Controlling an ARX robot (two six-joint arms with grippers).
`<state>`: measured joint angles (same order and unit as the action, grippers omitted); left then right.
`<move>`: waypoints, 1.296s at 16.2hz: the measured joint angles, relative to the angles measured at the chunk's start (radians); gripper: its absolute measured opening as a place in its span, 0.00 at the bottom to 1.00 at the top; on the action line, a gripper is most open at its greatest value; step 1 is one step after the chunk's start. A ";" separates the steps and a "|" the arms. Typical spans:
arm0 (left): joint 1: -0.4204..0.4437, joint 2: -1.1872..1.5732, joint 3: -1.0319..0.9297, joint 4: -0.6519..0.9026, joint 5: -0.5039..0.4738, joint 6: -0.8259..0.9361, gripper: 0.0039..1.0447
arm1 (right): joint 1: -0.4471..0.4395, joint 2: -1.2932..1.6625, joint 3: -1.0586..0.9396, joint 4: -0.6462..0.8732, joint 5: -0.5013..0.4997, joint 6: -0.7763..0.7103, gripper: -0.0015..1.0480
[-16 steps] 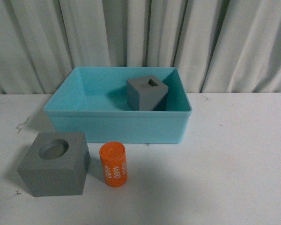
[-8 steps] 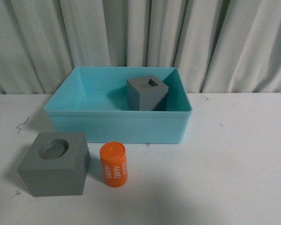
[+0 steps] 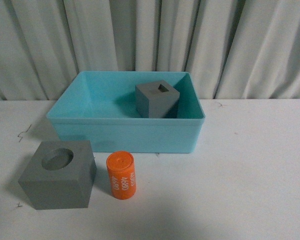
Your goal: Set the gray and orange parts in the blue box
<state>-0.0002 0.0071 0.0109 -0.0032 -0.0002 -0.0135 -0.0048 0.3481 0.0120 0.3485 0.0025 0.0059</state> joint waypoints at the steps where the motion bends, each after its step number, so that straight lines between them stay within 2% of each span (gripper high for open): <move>1: 0.000 0.000 0.000 0.000 0.000 0.000 0.94 | 0.000 -0.013 0.000 -0.010 0.000 0.000 0.02; 11: 0.000 0.000 0.000 0.000 0.000 0.000 0.94 | 0.000 -0.093 0.000 -0.091 0.000 0.000 0.02; 13: 0.000 0.000 0.000 0.000 0.000 0.000 0.94 | 0.000 -0.189 0.000 -0.197 0.000 0.000 0.02; 14: 0.000 0.000 0.000 0.002 0.000 0.000 0.94 | 0.000 -0.346 0.000 -0.353 -0.002 0.000 0.02; 15: 0.000 0.000 0.000 0.000 0.000 0.000 0.94 | 0.000 -0.345 0.000 -0.351 -0.002 -0.001 0.07; 16: 0.000 0.000 0.000 0.000 0.000 0.000 0.94 | 0.000 -0.345 0.000 -0.352 -0.002 0.000 0.17; 21: 0.000 0.000 0.000 0.000 0.000 0.000 0.94 | 0.000 -0.345 0.000 -0.352 -0.002 0.000 0.76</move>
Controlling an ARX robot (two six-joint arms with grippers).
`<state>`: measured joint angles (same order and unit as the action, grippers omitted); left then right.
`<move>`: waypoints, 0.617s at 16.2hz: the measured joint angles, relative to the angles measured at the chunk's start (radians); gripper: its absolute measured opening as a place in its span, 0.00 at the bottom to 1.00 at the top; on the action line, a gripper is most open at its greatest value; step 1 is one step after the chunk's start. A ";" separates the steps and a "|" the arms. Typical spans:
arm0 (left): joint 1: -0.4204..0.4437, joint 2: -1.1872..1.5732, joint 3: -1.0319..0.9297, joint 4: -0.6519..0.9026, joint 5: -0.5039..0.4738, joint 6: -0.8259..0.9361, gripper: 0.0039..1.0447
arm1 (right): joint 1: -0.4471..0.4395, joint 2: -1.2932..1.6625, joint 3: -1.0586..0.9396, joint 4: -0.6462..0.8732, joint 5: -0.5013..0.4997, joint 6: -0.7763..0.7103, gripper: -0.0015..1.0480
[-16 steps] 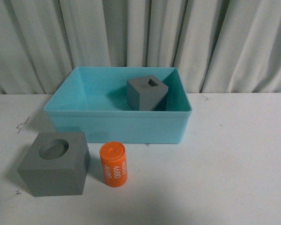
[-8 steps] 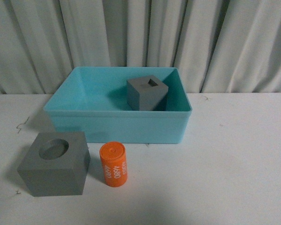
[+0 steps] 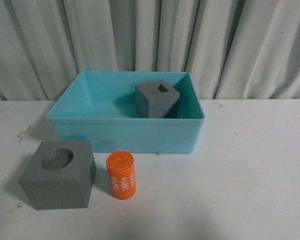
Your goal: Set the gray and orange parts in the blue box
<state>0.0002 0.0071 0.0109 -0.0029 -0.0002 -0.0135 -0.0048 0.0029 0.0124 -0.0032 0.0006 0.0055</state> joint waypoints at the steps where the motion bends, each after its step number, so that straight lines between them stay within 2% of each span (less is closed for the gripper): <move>1: 0.000 0.000 0.000 0.000 0.000 0.000 0.94 | 0.000 0.000 0.000 0.000 0.000 0.000 0.94; 2: 0.019 0.051 0.059 -0.184 0.066 -0.018 0.94 | 0.000 0.000 0.000 0.000 0.000 0.000 0.94; 3: 0.008 0.359 0.215 -0.398 0.139 -0.045 0.94 | -0.001 0.000 0.000 0.000 -0.002 0.000 0.94; 5: -0.108 0.637 0.311 -0.293 0.081 -0.050 0.94 | 0.004 0.000 0.000 0.000 -0.001 0.000 0.94; 10: -0.272 1.136 0.499 0.017 -0.061 -0.053 0.94 | 0.005 0.000 0.000 0.000 -0.001 0.000 0.94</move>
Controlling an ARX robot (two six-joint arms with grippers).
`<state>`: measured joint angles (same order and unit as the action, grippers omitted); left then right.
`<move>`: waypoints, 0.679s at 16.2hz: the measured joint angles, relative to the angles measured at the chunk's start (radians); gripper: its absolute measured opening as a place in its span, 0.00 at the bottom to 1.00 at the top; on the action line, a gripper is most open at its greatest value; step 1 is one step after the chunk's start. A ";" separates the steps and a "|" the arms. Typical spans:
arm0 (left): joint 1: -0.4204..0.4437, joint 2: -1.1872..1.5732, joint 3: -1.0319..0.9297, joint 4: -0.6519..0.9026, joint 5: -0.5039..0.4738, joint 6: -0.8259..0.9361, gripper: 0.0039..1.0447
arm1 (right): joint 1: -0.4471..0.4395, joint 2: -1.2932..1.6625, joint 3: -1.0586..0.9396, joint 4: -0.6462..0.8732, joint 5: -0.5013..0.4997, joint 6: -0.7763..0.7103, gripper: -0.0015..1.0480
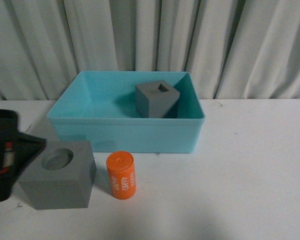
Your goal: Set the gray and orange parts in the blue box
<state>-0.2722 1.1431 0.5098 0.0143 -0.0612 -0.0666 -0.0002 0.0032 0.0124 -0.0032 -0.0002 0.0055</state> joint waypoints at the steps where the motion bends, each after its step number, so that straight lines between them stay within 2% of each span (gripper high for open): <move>1: -0.012 0.128 0.048 0.049 -0.018 0.003 0.94 | 0.000 0.000 0.000 0.000 0.000 0.000 0.94; 6: 0.064 0.454 0.172 0.151 -0.048 0.049 0.94 | 0.000 0.000 0.000 0.000 0.000 0.000 0.94; 11: 0.133 0.548 0.213 0.175 -0.042 0.077 0.94 | 0.000 0.000 0.000 0.000 0.000 0.000 0.94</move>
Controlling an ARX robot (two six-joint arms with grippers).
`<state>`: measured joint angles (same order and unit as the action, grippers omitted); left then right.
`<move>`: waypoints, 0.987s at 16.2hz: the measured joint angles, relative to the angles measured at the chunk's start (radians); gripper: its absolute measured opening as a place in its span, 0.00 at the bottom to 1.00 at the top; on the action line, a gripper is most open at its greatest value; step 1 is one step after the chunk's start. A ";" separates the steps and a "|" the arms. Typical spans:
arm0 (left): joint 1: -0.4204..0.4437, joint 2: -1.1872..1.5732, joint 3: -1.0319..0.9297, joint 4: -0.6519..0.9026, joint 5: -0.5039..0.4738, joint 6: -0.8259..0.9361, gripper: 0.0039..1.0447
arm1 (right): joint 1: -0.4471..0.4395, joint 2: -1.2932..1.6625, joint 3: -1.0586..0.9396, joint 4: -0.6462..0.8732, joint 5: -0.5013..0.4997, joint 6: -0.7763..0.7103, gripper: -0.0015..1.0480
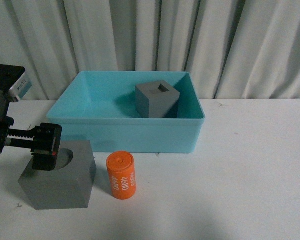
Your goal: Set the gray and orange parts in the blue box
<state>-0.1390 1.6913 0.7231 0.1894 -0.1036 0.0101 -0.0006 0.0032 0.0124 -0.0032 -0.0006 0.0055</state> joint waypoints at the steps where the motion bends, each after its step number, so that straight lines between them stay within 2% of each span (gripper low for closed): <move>1: 0.004 0.009 0.001 0.002 0.004 0.003 0.94 | 0.000 0.000 0.000 0.000 0.000 0.000 0.94; 12: -0.003 0.116 0.018 0.070 0.004 0.023 0.94 | 0.000 0.000 0.000 0.000 0.000 0.000 0.94; 13: -0.004 0.121 0.018 0.076 0.006 0.024 0.86 | 0.000 0.000 0.000 0.000 0.000 0.000 0.94; 16: -0.015 0.124 0.018 0.078 0.008 0.024 0.53 | 0.000 0.000 0.000 0.000 0.000 0.000 0.94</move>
<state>-0.1539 1.8153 0.7406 0.2672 -0.0959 0.0345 -0.0002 0.0032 0.0124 -0.0032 -0.0002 0.0055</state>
